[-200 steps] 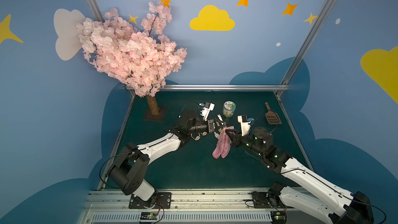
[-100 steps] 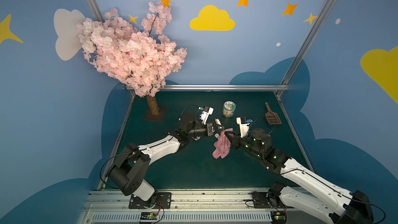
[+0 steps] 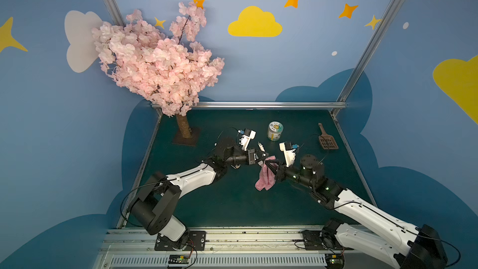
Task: Wipe the watch dial
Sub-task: Wipe the watch.
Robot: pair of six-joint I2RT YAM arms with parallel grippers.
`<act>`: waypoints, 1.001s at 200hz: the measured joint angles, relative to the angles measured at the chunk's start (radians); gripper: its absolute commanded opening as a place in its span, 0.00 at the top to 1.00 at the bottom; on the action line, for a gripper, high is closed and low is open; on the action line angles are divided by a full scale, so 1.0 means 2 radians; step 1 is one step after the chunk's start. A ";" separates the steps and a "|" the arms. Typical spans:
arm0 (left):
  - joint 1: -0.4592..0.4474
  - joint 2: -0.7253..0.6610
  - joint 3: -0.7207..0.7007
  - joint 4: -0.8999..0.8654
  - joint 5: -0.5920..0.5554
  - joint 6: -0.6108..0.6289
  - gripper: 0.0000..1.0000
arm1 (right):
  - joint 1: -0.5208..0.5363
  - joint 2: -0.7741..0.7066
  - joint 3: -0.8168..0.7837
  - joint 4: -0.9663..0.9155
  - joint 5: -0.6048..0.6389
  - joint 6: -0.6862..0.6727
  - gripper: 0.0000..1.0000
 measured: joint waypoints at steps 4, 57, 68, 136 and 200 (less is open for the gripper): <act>0.000 0.000 0.000 0.001 0.000 -0.002 0.97 | 0.001 -0.001 0.000 -0.005 0.007 0.001 1.00; -0.001 0.000 0.000 0.011 0.001 -0.011 0.97 | 0.004 -0.033 -0.008 -0.060 0.071 0.008 1.00; -0.001 0.000 0.000 0.012 0.001 -0.013 0.97 | 0.004 -0.037 -0.009 -0.059 0.070 0.005 1.00; -0.001 0.007 0.008 0.018 0.011 -0.024 0.97 | 0.004 -0.009 -0.008 -0.009 0.008 -0.014 1.00; 0.001 0.007 0.008 0.027 0.000 -0.026 0.97 | 0.007 0.008 0.010 -0.022 0.051 -0.013 1.00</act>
